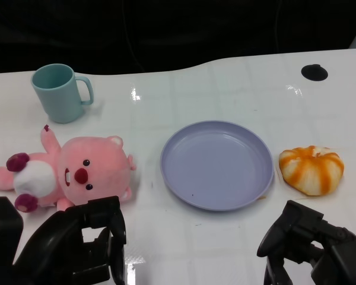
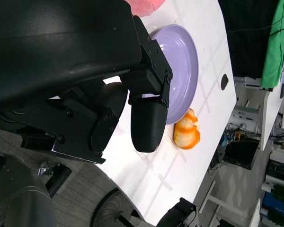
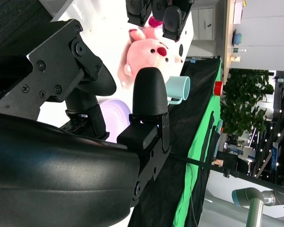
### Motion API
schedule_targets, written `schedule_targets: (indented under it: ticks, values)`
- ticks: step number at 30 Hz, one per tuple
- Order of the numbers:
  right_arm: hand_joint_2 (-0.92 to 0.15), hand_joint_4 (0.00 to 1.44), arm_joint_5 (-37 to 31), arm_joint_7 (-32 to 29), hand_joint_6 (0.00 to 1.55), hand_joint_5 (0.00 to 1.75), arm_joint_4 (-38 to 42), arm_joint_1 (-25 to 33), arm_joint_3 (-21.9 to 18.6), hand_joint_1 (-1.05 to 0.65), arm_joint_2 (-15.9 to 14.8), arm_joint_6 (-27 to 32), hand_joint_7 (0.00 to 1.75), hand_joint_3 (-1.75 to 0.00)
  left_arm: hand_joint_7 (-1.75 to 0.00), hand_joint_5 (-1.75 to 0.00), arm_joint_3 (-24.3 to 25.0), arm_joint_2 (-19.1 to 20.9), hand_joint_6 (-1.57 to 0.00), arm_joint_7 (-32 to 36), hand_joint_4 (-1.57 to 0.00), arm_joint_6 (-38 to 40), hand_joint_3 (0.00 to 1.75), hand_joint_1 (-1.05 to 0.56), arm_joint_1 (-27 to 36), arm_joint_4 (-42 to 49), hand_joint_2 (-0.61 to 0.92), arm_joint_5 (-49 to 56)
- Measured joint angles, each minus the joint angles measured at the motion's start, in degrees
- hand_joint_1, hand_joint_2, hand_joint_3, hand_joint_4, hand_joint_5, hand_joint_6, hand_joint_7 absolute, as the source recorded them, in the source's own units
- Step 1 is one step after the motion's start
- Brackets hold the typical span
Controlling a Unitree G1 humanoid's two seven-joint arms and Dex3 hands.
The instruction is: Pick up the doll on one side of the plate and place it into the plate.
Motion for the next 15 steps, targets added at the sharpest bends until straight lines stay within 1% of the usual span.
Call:
schedule_targets:
  ticks: [15]
  values:
    - [-0.44,0.65,-0.07,0.0,0.61,1.75,0.01,-0.04,0.0,0.03,0.0,0.21,1.46,-1.35,-1.65,-1.75,0.0,0.0,-0.75,-0.1,-0.87,0.01,1.38,-0.08,-0.09,0.03,0.44,0.03]
